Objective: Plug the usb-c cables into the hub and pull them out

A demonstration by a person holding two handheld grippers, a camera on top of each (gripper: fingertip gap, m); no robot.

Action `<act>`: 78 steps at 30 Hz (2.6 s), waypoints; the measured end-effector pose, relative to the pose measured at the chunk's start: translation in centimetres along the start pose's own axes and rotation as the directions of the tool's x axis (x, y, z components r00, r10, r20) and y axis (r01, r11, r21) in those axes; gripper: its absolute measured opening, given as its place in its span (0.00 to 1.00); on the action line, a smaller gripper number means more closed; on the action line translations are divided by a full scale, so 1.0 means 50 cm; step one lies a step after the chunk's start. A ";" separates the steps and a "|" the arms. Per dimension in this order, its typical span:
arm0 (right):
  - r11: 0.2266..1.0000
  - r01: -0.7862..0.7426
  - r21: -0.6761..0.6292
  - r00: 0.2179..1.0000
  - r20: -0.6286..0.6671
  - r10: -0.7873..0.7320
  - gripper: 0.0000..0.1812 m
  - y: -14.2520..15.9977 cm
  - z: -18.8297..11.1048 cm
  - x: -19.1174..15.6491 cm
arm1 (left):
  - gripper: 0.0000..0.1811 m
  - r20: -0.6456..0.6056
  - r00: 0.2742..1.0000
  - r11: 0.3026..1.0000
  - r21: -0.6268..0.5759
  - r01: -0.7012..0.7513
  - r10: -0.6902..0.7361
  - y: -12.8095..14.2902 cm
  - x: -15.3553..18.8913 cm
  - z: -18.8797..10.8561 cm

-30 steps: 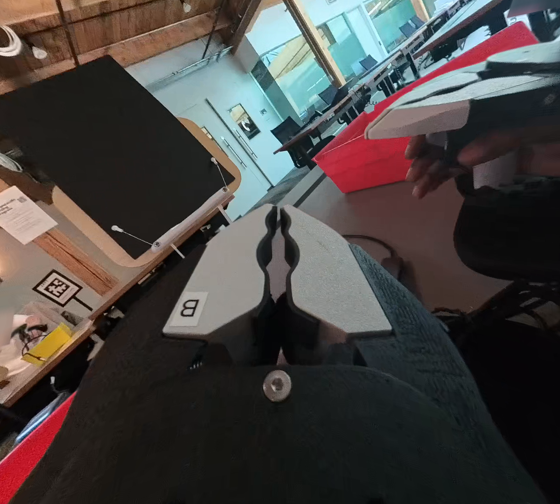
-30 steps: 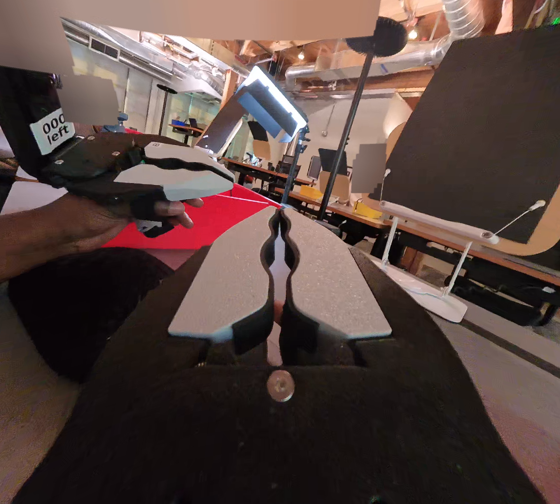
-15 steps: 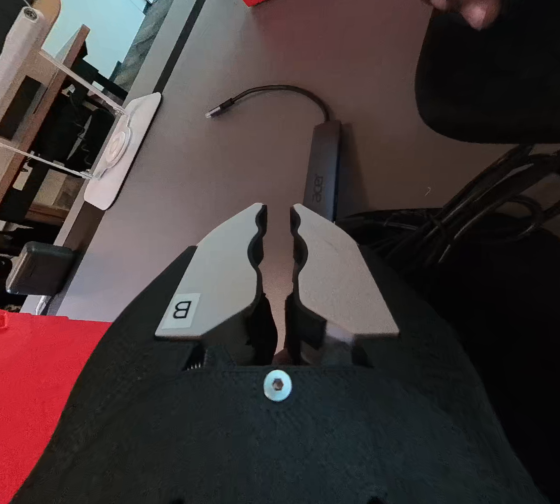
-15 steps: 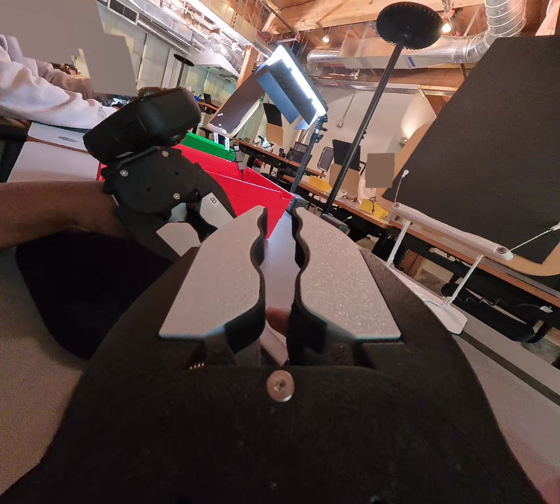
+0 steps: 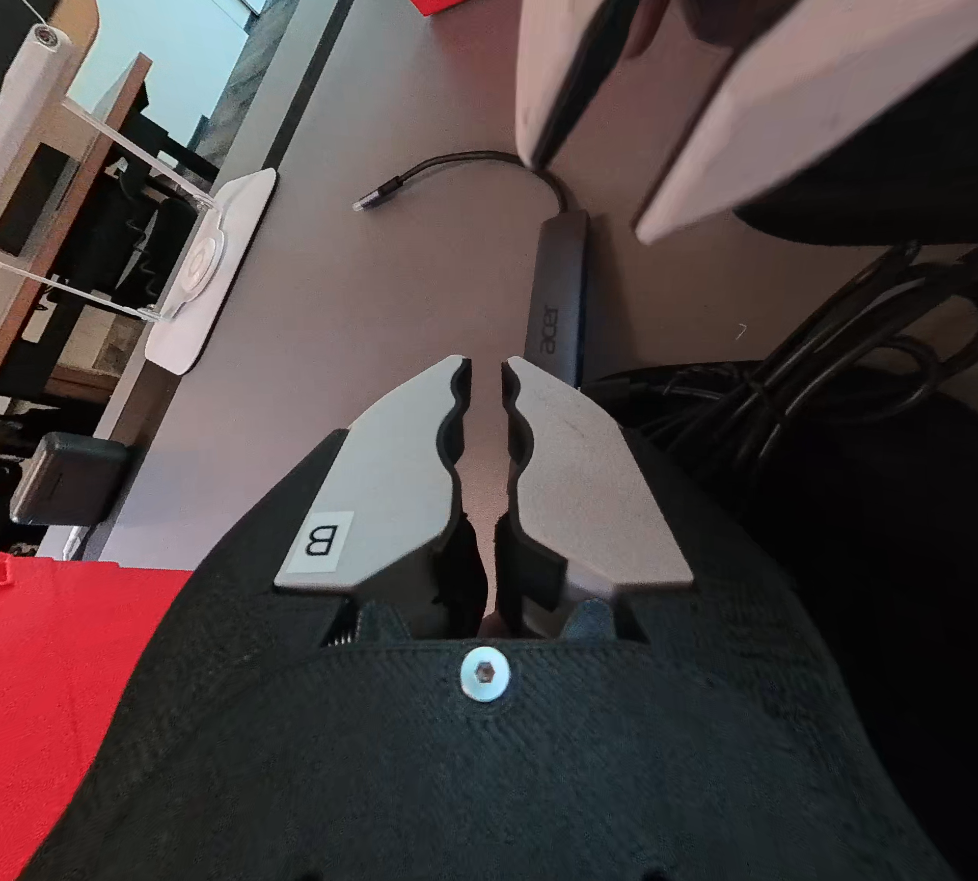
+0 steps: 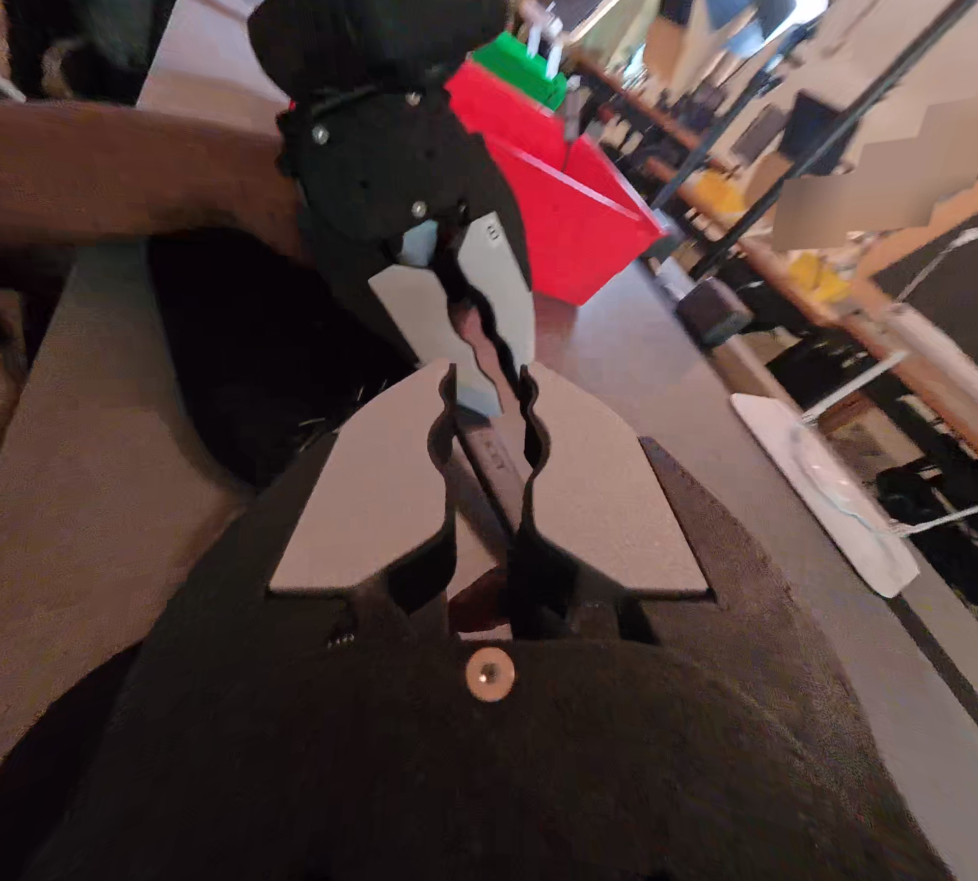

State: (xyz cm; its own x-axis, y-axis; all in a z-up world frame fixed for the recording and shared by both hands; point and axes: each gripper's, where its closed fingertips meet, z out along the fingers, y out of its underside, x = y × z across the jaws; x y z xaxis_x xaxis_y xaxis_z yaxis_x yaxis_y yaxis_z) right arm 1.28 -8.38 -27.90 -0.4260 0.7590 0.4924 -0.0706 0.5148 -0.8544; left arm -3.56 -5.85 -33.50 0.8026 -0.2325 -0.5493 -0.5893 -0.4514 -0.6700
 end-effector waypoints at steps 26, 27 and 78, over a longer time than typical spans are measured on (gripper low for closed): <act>0.983 0.047 0.177 0.999 -0.029 -0.043 0.09 -0.040 -0.032 0.096 | 0.30 0.034 0.909 0.433 0.886 0.165 -0.415 -0.176 -0.143 -0.266; 0.963 -0.052 0.263 0.998 0.047 0.041 0.09 -0.062 -0.045 0.088 | 0.30 -0.019 0.922 0.432 0.880 0.199 -0.388 -0.183 -0.130 -0.256; 0.853 -0.131 0.506 0.962 -0.142 0.233 0.05 -0.232 -0.123 0.035 | 0.12 0.102 0.867 0.765 0.529 0.367 -0.487 -0.145 -0.100 -0.132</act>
State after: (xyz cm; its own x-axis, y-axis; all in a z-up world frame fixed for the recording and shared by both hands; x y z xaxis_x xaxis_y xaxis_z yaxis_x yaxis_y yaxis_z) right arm 6.88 -10.57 -16.09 -0.2979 0.9067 0.2987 -0.4604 0.1377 -0.8770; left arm -2.72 -7.11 -22.60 0.9739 0.1058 -0.2010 -0.2046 0.0249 -0.9785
